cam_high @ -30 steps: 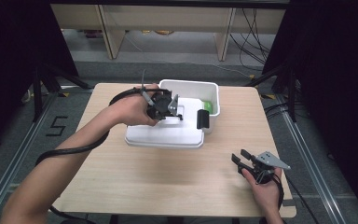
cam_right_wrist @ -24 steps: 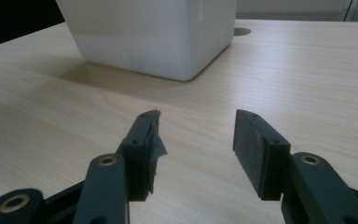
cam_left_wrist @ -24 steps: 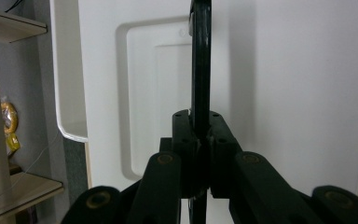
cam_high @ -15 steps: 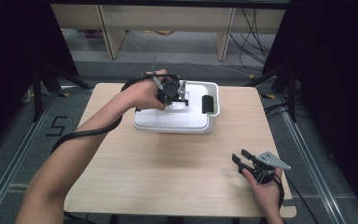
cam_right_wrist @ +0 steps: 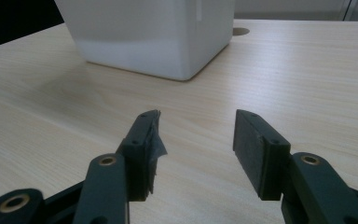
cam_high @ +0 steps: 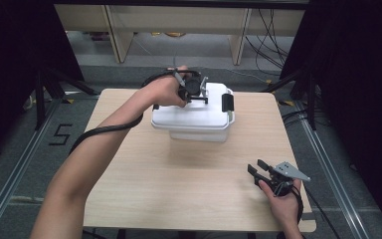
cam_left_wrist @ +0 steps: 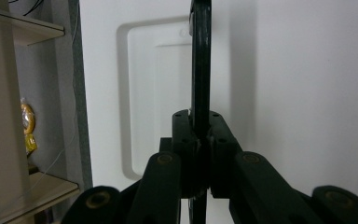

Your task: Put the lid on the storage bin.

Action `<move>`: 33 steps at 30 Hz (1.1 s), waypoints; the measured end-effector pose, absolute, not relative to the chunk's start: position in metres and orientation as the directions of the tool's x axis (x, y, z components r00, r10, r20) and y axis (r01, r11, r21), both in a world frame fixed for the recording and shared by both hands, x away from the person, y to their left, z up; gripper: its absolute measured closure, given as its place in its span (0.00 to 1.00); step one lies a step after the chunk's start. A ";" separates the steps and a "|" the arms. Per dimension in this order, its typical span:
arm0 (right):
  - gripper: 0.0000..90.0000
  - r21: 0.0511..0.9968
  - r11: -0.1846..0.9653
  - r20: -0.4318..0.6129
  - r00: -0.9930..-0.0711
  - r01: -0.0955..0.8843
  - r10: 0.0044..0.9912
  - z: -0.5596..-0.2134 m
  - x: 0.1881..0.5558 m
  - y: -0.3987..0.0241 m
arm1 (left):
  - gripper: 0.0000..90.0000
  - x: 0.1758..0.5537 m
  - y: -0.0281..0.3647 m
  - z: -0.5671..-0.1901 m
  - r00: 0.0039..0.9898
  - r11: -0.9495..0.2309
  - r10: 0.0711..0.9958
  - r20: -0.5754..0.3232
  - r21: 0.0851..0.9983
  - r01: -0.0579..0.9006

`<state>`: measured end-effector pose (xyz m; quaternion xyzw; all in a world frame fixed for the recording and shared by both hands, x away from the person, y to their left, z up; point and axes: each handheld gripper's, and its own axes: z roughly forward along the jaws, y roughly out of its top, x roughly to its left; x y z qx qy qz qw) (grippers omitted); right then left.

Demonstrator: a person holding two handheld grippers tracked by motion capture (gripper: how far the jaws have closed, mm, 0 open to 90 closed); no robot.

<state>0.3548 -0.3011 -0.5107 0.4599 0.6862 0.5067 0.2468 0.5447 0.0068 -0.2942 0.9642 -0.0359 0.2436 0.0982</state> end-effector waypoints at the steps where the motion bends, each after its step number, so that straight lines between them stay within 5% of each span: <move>1: 0.57 0.923 0.059 0.129 -0.453 0.380 0.882 -0.511 0.355 -0.301 | 0.93 0.547 0.006 -0.295 0.878 -0.978 -0.024 0.479 0.170 -0.119; 33: 0.57 0.915 0.062 0.140 -0.457 0.399 0.878 -0.510 0.353 -0.301 | 0.93 0.590 -0.008 -0.320 0.892 -0.981 0.003 0.451 0.176 -0.086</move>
